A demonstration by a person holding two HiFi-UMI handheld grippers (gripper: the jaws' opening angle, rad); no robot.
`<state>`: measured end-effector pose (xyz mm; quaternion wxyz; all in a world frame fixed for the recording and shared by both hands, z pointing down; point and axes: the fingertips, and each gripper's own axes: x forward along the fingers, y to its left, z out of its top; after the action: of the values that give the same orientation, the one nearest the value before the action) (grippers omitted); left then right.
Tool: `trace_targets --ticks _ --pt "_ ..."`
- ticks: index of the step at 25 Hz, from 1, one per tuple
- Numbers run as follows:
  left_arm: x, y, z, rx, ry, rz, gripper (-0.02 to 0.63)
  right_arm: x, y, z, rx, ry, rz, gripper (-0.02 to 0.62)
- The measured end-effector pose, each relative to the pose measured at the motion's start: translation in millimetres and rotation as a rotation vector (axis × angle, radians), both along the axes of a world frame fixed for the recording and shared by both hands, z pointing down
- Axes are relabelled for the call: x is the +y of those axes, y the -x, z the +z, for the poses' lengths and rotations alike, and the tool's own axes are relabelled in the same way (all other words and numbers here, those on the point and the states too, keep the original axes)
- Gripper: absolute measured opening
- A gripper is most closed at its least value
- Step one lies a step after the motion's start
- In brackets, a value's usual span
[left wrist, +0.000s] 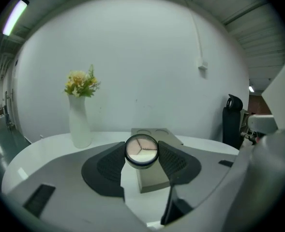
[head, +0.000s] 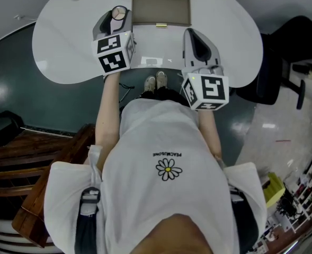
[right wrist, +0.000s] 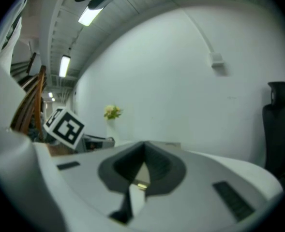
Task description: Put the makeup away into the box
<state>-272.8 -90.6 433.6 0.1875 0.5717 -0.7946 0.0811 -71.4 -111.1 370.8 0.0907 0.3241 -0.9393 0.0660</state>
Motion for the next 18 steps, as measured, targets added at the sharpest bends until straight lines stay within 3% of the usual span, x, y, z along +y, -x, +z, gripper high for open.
trace_targets --ticks 6,12,18 --pt "1 -38 -70 -0.070 -0.160 0.055 0.230 -7 -1 -18 -0.036 -0.032 0.017 0.029" --pt "15 -65 -116 -0.222 -0.268 0.077 0.230 -11 -1 -33 -0.062 -0.065 0.029 0.029" --pt "32 -79 -120 -0.235 -0.319 0.067 0.230 -13 -2 -41 -0.063 -0.095 0.034 0.029"
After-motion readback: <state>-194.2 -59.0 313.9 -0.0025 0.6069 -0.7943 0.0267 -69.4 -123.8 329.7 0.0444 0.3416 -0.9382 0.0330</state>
